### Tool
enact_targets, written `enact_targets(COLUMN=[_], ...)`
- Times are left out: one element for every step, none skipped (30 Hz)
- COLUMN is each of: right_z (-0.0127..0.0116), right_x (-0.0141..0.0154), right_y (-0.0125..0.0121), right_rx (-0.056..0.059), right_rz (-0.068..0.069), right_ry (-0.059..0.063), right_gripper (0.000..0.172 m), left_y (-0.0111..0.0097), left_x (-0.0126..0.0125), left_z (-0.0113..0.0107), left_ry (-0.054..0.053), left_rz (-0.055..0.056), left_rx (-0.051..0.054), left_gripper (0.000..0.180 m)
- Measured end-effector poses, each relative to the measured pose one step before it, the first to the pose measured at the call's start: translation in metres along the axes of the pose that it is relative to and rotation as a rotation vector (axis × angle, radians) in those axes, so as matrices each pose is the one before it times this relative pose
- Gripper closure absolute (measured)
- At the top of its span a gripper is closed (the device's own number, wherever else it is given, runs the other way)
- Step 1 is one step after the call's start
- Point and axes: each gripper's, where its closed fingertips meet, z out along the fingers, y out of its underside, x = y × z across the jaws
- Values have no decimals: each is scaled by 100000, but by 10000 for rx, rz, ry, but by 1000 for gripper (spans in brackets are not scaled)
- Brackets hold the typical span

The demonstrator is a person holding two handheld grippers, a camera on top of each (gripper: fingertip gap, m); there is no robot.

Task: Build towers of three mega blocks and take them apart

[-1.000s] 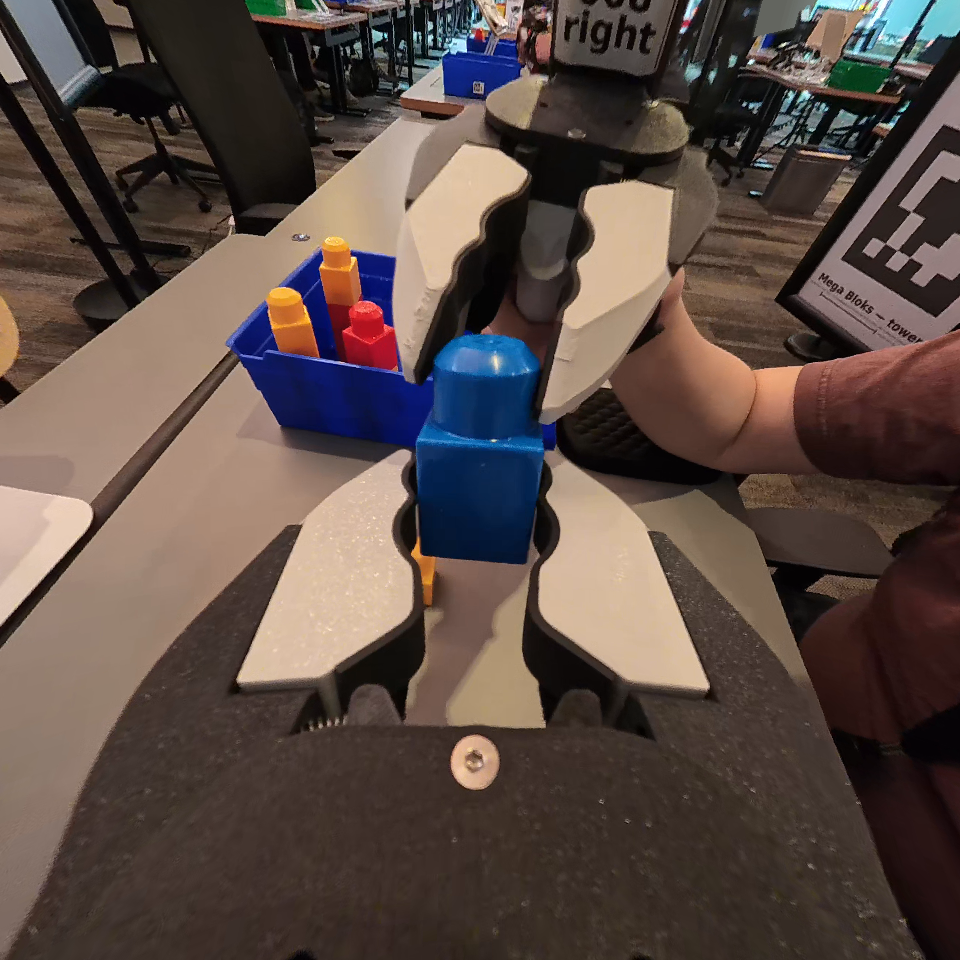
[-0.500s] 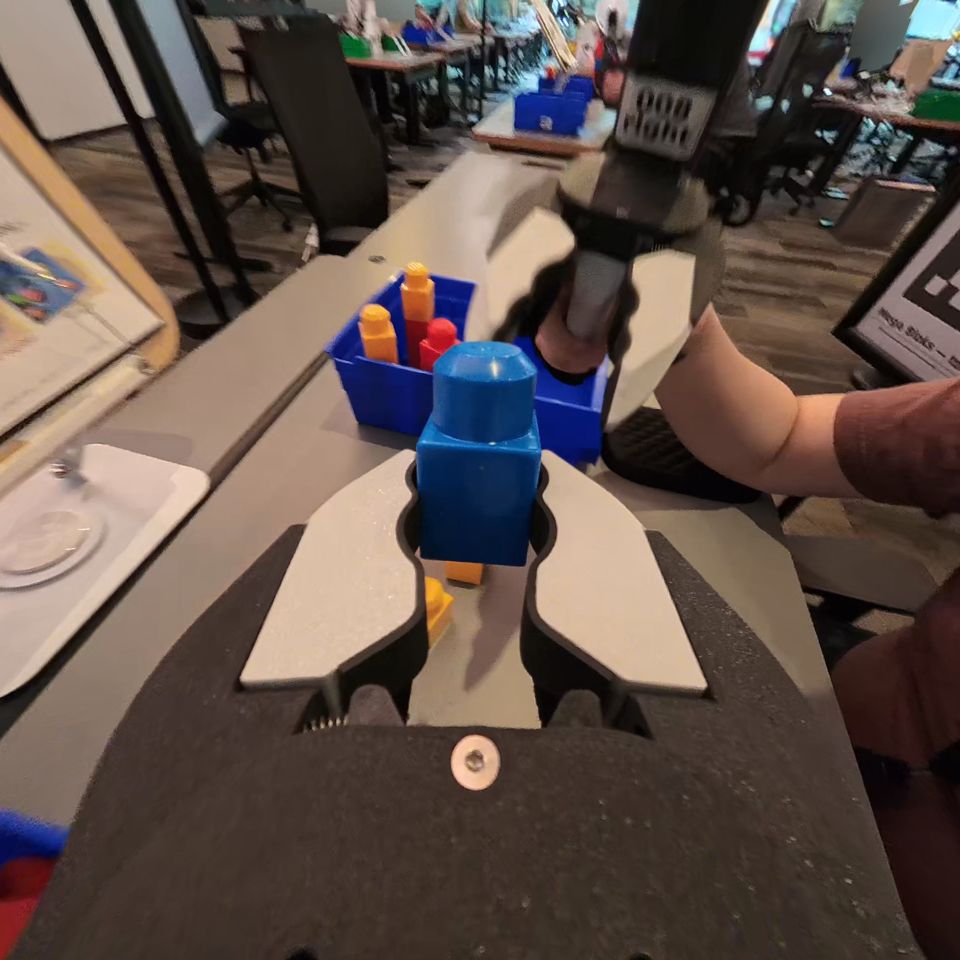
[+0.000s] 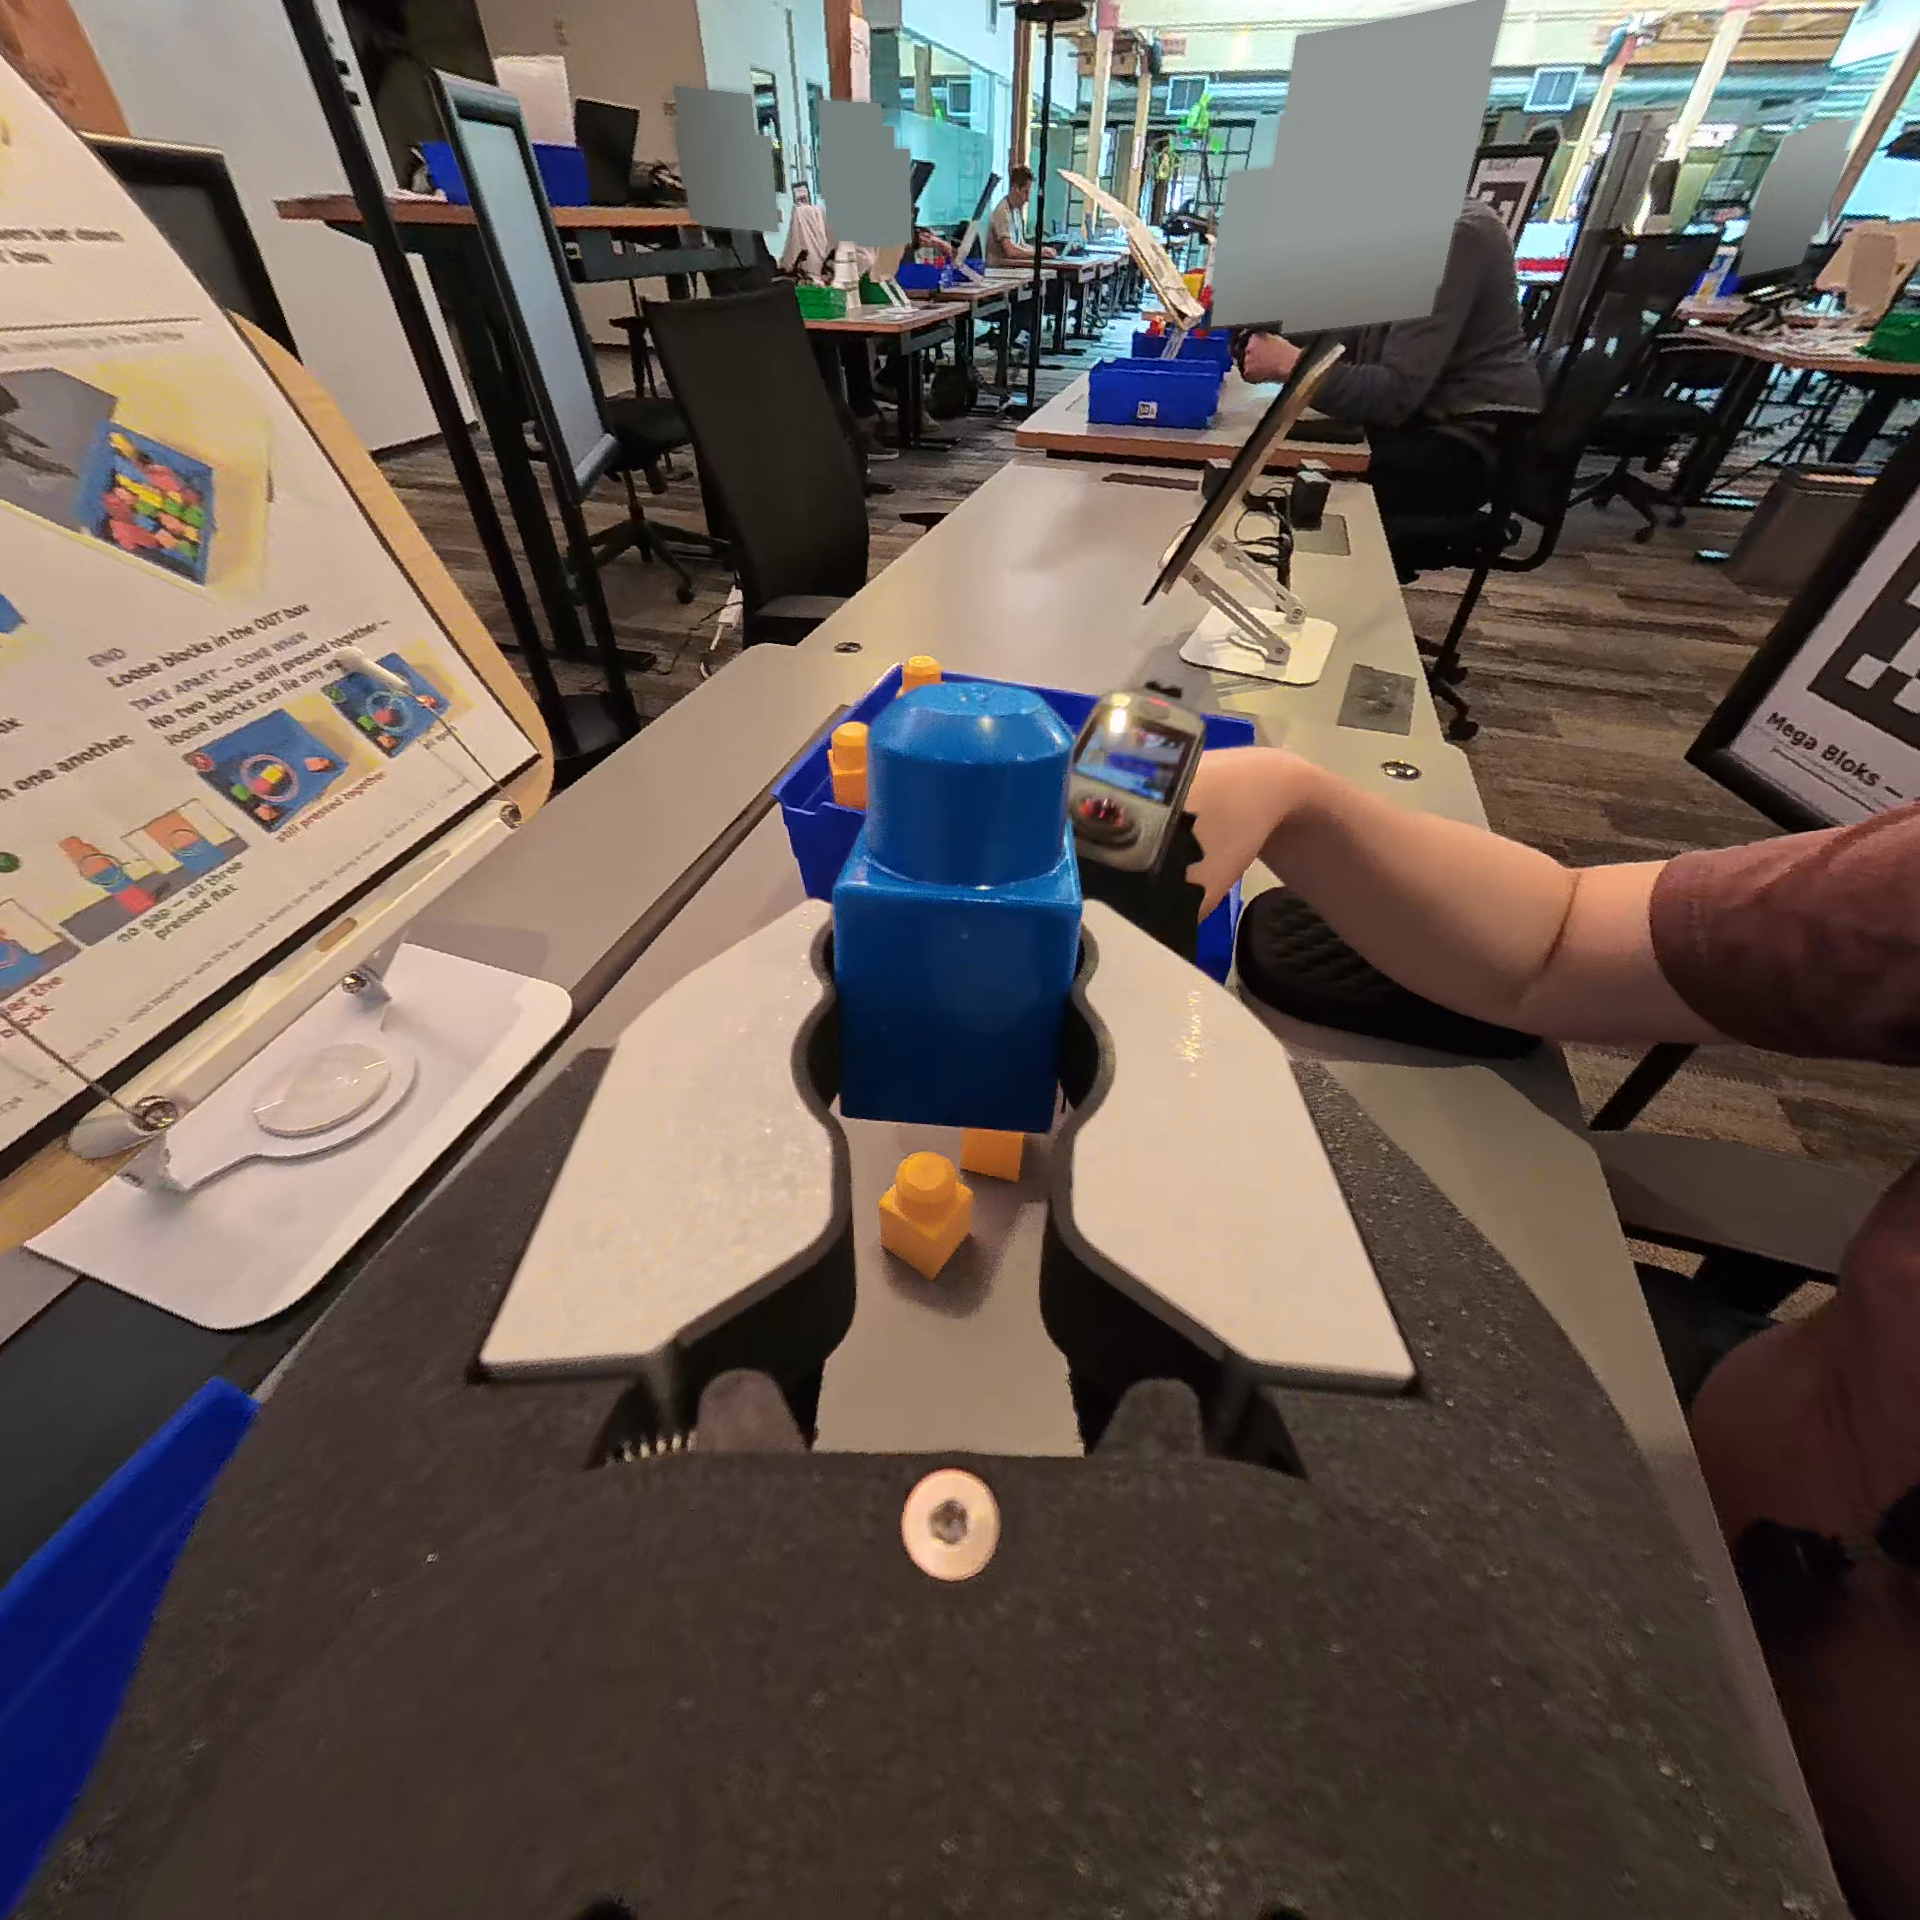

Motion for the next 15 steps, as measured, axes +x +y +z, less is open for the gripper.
enact_targets(right_z=[580, 578, 545, 469, 398, 363, 284, 84, -241, -616, -968, -1242, -1396, -1509, -1621], right_x=[79, 65, 39, 49, 87, 121, 112, 117, -80, -173, -1, 21, -65, -108, -164], right_y=[366, 327, 207, 142, 204, 274, 249, 70, -130, -362, -643, -813, -845, -874, -1029], right_rx=[-227, -195, -111, -53, -95, -160, -151, -35, 124, 313, 539, 685, 720, 732, 802], right_rz=[-14, 45, 8, -10, 42, 42, -34, -81, -40, 60, 163, 216, 212, 204, 228], right_ry=[-24, -66, -79, -61, -38, -6, 23, 40, -75, -163, -85, -87, -147, -136, -135], right_gripper=[120, 119, 119, 119, 122, 123, 127, 135, 136, 136, 136, 136, 136, 136, 136], left_y=[129, 139, 119, 123, 119, 70, 28, -9, 0, 45, 128, 197, 292, 360, 505], left_x=[95, 123, 147, 119, 77, 32, 51, 36, -1, -17, 18, 133, 218, 294, 383], left_z=[192, 185, 172, 143, 102, 45, -24, -59, -76, -90, -45, 39, 178, 373, 590], left_ry=[33, 58, 73, 51, 26, -15, -2, 2, -3, 7, 53, 140, 219, 283, 353], left_rz=[42, 16, 2, 24, 37, 74, 74, 41, 22, 13, -3, -49, -88, -95, -110], left_rx=[-76, -85, -86, -86, -104, -79, -48, -26, -21, -39, -76, -111, -147, -170, -239], left_gripper=[142, 142, 142, 142, 142, 142, 142, 142, 142, 142, 142, 142, 142, 142, 142])
